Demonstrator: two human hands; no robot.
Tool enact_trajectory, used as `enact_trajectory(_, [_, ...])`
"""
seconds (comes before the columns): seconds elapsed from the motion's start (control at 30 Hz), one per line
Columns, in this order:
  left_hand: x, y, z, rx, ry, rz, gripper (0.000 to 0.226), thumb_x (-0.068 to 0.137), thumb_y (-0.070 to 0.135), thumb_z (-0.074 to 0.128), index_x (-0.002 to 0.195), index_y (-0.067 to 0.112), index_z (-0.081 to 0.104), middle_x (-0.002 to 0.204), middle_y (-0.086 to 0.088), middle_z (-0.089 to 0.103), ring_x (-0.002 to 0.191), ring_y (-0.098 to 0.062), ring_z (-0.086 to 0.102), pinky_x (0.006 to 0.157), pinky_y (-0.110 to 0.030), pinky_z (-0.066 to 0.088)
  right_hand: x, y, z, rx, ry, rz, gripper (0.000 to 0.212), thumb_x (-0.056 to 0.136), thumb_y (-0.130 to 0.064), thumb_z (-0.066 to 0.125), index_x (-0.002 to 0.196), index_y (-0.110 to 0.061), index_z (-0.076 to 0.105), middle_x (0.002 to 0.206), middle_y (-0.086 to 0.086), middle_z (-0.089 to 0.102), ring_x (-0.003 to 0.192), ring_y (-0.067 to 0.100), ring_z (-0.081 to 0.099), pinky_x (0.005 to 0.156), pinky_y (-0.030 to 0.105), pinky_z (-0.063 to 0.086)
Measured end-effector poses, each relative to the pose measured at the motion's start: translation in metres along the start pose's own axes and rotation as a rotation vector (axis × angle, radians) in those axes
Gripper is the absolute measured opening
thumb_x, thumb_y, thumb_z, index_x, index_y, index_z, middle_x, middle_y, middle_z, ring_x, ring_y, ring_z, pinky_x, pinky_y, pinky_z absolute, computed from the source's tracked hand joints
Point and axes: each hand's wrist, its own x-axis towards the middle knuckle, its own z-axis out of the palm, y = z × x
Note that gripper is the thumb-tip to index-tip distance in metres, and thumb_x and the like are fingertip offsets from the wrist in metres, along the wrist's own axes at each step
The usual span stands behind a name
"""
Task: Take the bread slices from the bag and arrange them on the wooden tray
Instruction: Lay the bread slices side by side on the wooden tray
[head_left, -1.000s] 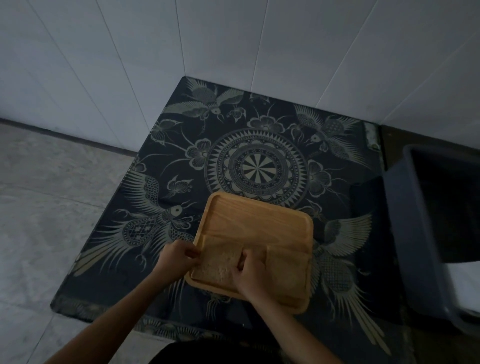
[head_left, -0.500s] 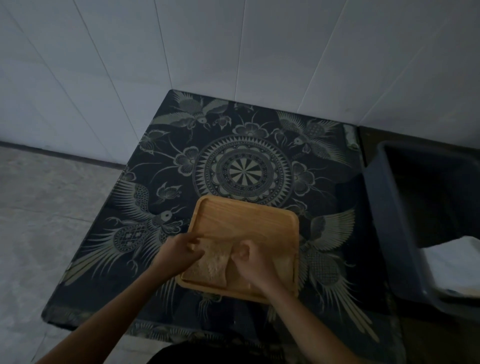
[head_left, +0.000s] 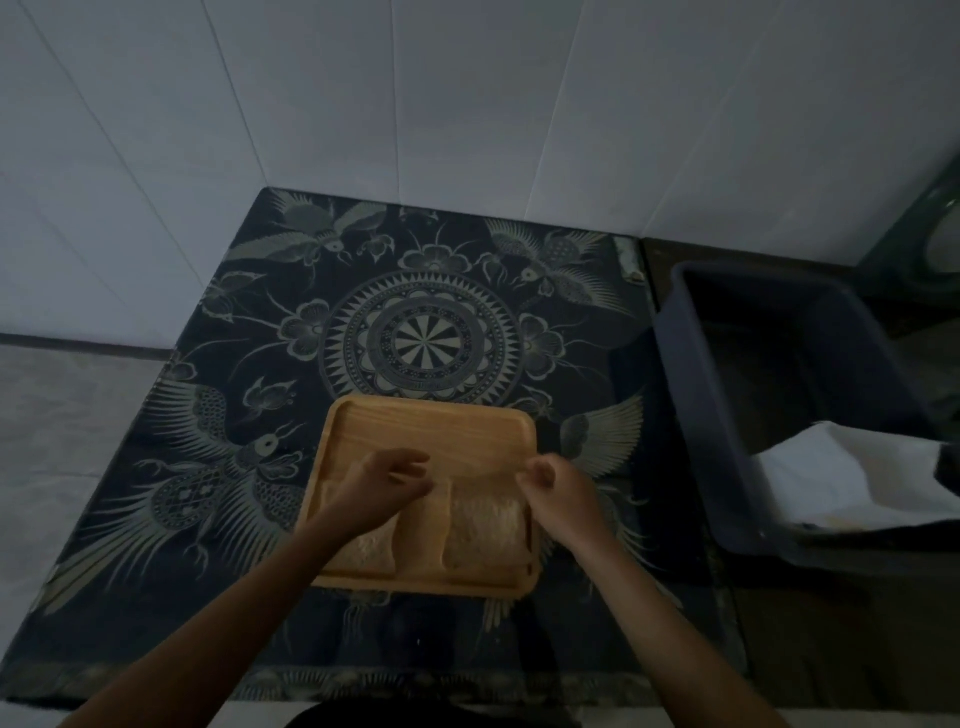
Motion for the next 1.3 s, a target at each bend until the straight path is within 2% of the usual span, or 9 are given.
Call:
enact_trajectory(0.2, [0.005, 0.007, 0.036, -0.089, -0.074, -0.149, 0.047, 0.085, 0.031, 0.077, 0.127, 0.019, 0.06, 0.104, 0.005, 0.07, 0.096, -0.012, 0.067, 0.085, -0.037, 0.059, 0.002, 0.03, -0.011, 0.049, -0.014, 0.124, 0.022, 0.095, -0.034, 0.066, 0.114, -0.023, 0.067, 0.098, -0.012, 0.065, 0.099, 0.012, 0.067, 0.08, 0.033, 0.058])
enact_trajectory(0.33, [0.005, 0.003, 0.054, -0.119, -0.092, -0.217, 0.046, 0.085, 0.027, 0.077, 0.126, 0.016, 0.058, 0.103, 0.005, 0.067, 0.095, -0.012, 0.066, 0.083, -0.036, 0.059, 0.0, 0.044, -0.006, 0.124, -0.093, 0.199, 0.027, 0.094, -0.034, 0.066, 0.118, -0.021, 0.066, 0.106, -0.008, 0.067, 0.103, 0.016, 0.068, 0.095, 0.046, 0.06])
enact_trajectory(0.47, [0.005, -0.001, 0.065, -0.162, -0.099, -0.249, 0.041, 0.085, 0.024, 0.076, 0.121, 0.014, 0.059, 0.1, 0.001, 0.069, 0.09, -0.013, 0.068, 0.071, -0.03, 0.059, -0.002, 0.049, 0.005, 0.214, -0.162, 0.262, 0.035, 0.095, -0.031, 0.067, 0.126, -0.014, 0.066, 0.11, -0.001, 0.069, 0.1, 0.018, 0.07, 0.09, 0.043, 0.063])
enact_trajectory(0.57, [0.005, -0.002, 0.069, -0.187, -0.074, -0.265, 0.035, 0.084, 0.019, 0.076, 0.116, 0.014, 0.062, 0.098, -0.003, 0.071, 0.089, -0.019, 0.07, 0.081, -0.045, 0.062, -0.006, 0.049, 0.015, 0.258, -0.191, 0.3, 0.04, 0.093, -0.03, 0.07, 0.129, -0.014, 0.064, 0.11, 0.0, 0.069, 0.094, 0.018, 0.072, 0.083, 0.038, 0.064])
enact_trajectory(0.8, [0.001, -0.002, 0.071, -0.315, -0.03, -0.289, 0.023, 0.088, 0.018, 0.074, 0.11, 0.016, 0.067, 0.097, -0.006, 0.073, 0.088, -0.021, 0.072, 0.081, -0.046, 0.063, -0.006, 0.046, 0.02, 0.269, -0.157, 0.304, 0.039, 0.088, -0.03, 0.077, 0.123, -0.016, 0.065, 0.103, -0.006, 0.069, 0.095, 0.012, 0.068, 0.086, 0.037, 0.06])
enact_trajectory(0.97, [-0.004, 0.001, 0.066, -0.441, -0.009, -0.246, 0.021, 0.091, 0.014, 0.072, 0.11, 0.02, 0.065, 0.102, -0.009, 0.072, 0.093, -0.026, 0.071, 0.072, -0.033, 0.06, -0.005, 0.038, 0.018, 0.338, -0.151, 0.306, 0.036, 0.086, -0.036, 0.079, 0.116, -0.02, 0.068, 0.106, -0.003, 0.072, 0.099, 0.014, 0.069, 0.087, 0.037, 0.06])
enact_trajectory(1.07, [-0.003, 0.004, 0.058, -0.491, -0.01, -0.239, 0.023, 0.092, 0.015, 0.07, 0.113, 0.022, 0.064, 0.105, -0.008, 0.07, 0.097, -0.025, 0.07, 0.069, -0.027, 0.057, -0.004, 0.031, 0.016, 0.398, -0.166, 0.302, 0.03, 0.086, -0.033, 0.08, 0.112, -0.022, 0.068, 0.101, -0.001, 0.075, 0.088, 0.015, 0.073, 0.08, 0.035, 0.062])
enact_trajectory(1.17, [-0.001, 0.005, 0.048, -0.545, -0.022, -0.234, 0.023, 0.092, 0.017, 0.07, 0.114, 0.022, 0.065, 0.107, -0.006, 0.072, 0.093, -0.017, 0.072, 0.065, -0.024, 0.058, -0.002, 0.023, 0.016, 0.425, -0.173, 0.279, 0.029, 0.086, -0.032, 0.08, 0.111, -0.027, 0.066, 0.103, -0.004, 0.074, 0.088, 0.013, 0.073, 0.081, 0.036, 0.064])
enact_trajectory(1.3, [0.001, 0.006, 0.033, -0.604, -0.013, -0.244, 0.026, 0.091, 0.022, 0.071, 0.116, 0.024, 0.065, 0.109, -0.003, 0.071, 0.096, -0.02, 0.073, 0.069, -0.029, 0.062, 0.004, 0.009, 0.019, 0.424, -0.154, 0.211, 0.03, 0.087, -0.03, 0.08, 0.112, -0.032, 0.063, 0.108, -0.007, 0.071, 0.095, 0.008, 0.069, 0.07, 0.026, 0.059])
